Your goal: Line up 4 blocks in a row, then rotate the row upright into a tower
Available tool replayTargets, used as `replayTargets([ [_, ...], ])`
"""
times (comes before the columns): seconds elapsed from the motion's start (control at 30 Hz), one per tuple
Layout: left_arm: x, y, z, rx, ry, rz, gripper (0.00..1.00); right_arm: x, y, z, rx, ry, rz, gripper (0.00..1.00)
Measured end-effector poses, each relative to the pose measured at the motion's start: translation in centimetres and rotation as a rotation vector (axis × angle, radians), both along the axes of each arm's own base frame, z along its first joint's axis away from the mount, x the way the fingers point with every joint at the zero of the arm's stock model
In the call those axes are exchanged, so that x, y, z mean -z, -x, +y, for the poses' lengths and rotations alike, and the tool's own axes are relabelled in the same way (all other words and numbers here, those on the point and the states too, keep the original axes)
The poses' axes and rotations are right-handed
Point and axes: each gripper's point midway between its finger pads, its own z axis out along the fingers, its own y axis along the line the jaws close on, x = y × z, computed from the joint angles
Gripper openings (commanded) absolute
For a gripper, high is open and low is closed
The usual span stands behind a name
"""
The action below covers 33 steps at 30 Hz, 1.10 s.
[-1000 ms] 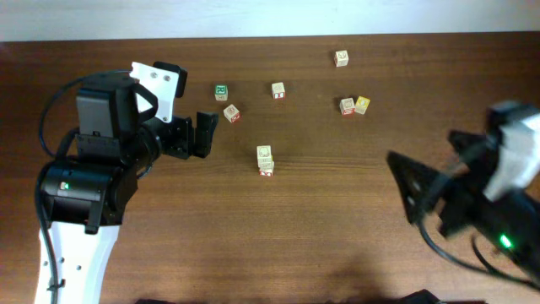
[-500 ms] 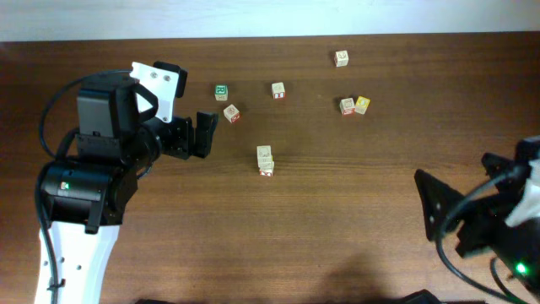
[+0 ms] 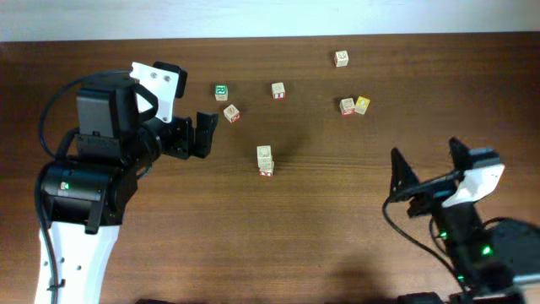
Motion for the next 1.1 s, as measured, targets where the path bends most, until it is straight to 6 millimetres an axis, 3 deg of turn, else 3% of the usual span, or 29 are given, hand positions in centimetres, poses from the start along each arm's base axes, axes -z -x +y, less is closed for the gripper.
replayTargets([
  [0.23, 0.0, 0.0, 0.0, 0.0, 0.0, -0.001, 0.99, 10.0, -0.4, -0.7, 0.023, -0.027, -0.049, 0.98],
  [0.47, 0.0, 0.0, 0.0, 0.0, 0.0, -0.001, 0.99, 15.4, -0.4, -2.2, 0.109, -0.036, -0.061, 0.98],
  [0.73, 0.0, 0.0, 0.0, -0.001, -0.001, -0.001, 0.99, 19.1, 0.2, -3.0, 0.156, -0.028, 0.027, 0.98],
  [1.1, 0.0, 0.0, 0.0, -0.002, -0.002, -0.001, 0.99, 19.2, 0.3, -2.1, 0.119, -0.027, 0.027, 0.98],
])
